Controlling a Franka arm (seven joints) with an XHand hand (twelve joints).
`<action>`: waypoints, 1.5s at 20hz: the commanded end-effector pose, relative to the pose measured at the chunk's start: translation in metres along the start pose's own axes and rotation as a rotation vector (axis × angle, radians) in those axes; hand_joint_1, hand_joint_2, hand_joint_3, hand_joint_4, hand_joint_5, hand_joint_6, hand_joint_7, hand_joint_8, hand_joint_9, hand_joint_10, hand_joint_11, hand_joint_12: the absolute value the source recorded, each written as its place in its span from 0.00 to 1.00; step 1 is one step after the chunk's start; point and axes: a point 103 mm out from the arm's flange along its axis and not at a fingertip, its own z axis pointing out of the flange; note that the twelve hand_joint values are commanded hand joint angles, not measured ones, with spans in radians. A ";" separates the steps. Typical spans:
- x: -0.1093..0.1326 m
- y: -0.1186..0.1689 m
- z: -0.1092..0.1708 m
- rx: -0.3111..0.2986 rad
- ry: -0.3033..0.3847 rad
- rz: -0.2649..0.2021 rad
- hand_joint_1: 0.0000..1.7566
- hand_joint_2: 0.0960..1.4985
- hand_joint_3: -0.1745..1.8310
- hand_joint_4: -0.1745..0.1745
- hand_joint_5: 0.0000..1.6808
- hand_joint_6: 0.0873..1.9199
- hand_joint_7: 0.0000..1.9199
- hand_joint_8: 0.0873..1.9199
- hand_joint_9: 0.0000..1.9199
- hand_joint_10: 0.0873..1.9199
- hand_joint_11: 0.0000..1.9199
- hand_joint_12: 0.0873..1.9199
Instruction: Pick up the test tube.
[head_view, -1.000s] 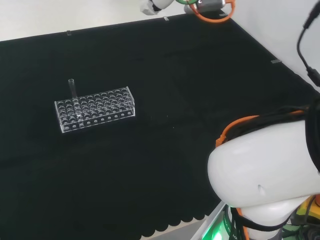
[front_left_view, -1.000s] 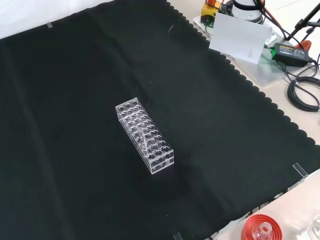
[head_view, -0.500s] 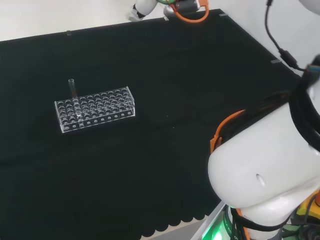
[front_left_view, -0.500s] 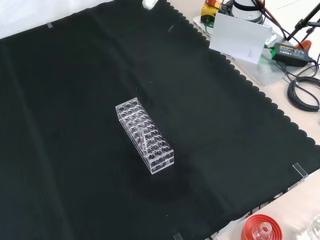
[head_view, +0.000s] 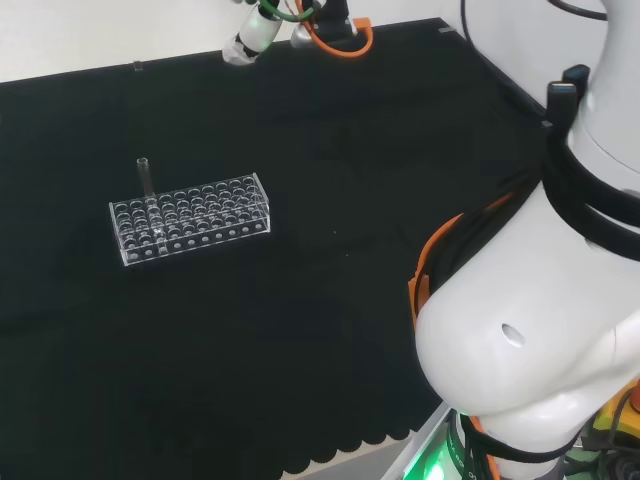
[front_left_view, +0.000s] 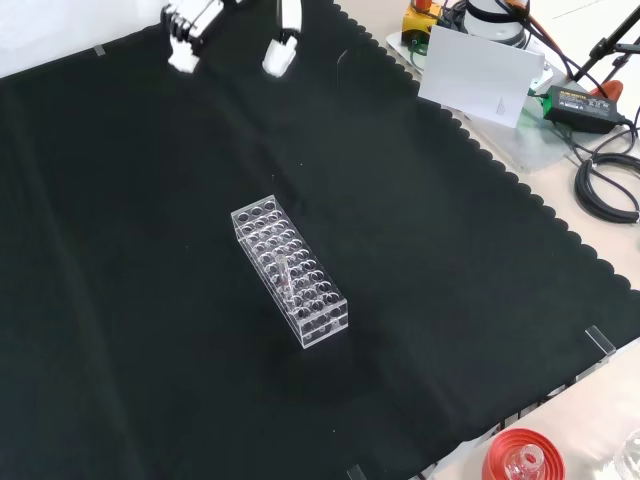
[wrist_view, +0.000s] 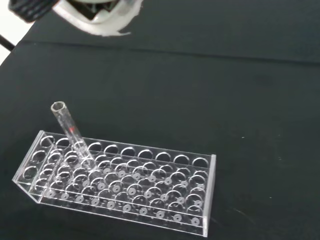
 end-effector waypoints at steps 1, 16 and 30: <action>0.030 0.060 0.033 0.072 0.010 -0.111 0.50 0.38 0.38 0.41 0.11 0.00 0.04 0.41 0.06 0.50 0.00 0.82; 0.059 0.108 0.090 0.205 0.034 -0.173 0.49 0.38 0.39 0.41 0.12 0.00 0.05 0.42 0.06 0.51 0.00 0.82; 0.085 0.127 0.142 0.316 0.024 -0.231 0.50 0.37 0.39 0.37 0.17 0.00 0.14 0.42 0.10 0.50 0.03 0.82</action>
